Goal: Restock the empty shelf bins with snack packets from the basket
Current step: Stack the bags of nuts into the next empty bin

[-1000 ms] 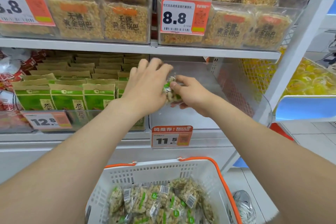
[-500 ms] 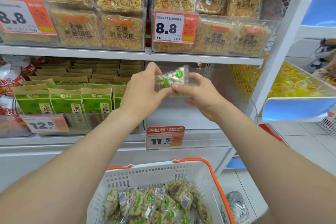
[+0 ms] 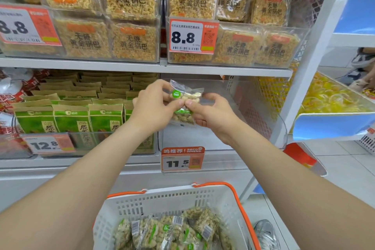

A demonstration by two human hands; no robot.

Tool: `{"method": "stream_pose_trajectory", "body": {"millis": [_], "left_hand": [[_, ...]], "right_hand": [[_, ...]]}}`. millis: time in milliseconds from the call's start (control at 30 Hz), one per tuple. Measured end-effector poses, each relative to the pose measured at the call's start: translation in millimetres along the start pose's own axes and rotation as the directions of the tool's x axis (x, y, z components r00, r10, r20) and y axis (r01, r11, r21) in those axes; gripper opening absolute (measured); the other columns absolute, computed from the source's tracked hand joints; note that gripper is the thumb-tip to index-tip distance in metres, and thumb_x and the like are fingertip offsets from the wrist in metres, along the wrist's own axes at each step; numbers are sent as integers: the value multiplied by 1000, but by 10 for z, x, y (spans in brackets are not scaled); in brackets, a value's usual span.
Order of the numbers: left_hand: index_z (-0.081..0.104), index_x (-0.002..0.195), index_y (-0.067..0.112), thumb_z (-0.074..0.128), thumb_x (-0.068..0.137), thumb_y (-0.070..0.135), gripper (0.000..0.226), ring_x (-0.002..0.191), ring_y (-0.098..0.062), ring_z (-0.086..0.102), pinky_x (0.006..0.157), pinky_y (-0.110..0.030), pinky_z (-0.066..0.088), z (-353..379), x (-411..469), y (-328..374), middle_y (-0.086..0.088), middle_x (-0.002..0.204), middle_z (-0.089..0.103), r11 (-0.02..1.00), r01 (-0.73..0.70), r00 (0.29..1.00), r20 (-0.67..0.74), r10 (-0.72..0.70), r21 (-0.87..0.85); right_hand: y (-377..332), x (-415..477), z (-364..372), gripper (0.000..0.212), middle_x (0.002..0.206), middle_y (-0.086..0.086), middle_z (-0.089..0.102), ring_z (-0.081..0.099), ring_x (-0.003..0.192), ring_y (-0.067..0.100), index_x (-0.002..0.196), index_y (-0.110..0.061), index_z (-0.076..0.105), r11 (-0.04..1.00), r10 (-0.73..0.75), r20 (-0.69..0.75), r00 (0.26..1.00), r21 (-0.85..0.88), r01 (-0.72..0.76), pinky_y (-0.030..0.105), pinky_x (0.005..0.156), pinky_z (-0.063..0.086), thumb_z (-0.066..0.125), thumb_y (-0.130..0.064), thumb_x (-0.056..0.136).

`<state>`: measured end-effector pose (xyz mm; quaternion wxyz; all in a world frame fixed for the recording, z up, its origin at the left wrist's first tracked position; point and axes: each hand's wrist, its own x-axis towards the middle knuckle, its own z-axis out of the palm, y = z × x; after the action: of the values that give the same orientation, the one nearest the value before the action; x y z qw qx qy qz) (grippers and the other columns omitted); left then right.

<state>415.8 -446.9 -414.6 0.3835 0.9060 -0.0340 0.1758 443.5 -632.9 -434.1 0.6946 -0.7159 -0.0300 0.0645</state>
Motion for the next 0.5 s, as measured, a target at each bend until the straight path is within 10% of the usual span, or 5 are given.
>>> {"method": "stream_pose_trajectory", "body": {"millis": [167, 300, 500], "left_hand": [[57, 123, 22, 62, 93, 65, 53, 119, -31, 55, 92, -45, 37, 40, 31, -9, 4, 112, 67, 943, -22, 1000, -8, 26, 332], [57, 130, 15, 50, 96, 62, 59, 123, -36, 42, 98, -50, 38, 29, 93, -151, -12, 130, 54, 780, -38, 999, 19, 34, 625], [55, 93, 16, 53, 85, 45, 30, 118, -38, 42, 93, -49, 39, 43, 95, -161, -13, 120, 59, 753, -51, 998, 8, 61, 656]], "right_hand": [[12, 90, 56, 22, 75, -8, 69, 57, 61, 4, 115, -10, 73, 981, 19, 29, 999, -193, -13, 19, 60, 47, 70, -26, 101], [154, 404, 108, 18, 98, 3, 76, 72, 90, 19, 100, -15, 69, 935, -41, -103, 994, -355, 2, 39, 84, 60, 75, -31, 96], [241, 903, 275, 20, 114, 10, 71, 67, 107, 31, 106, -13, 65, 851, -40, -221, 975, -519, -82, 41, 93, 58, 73, -25, 93]]}}
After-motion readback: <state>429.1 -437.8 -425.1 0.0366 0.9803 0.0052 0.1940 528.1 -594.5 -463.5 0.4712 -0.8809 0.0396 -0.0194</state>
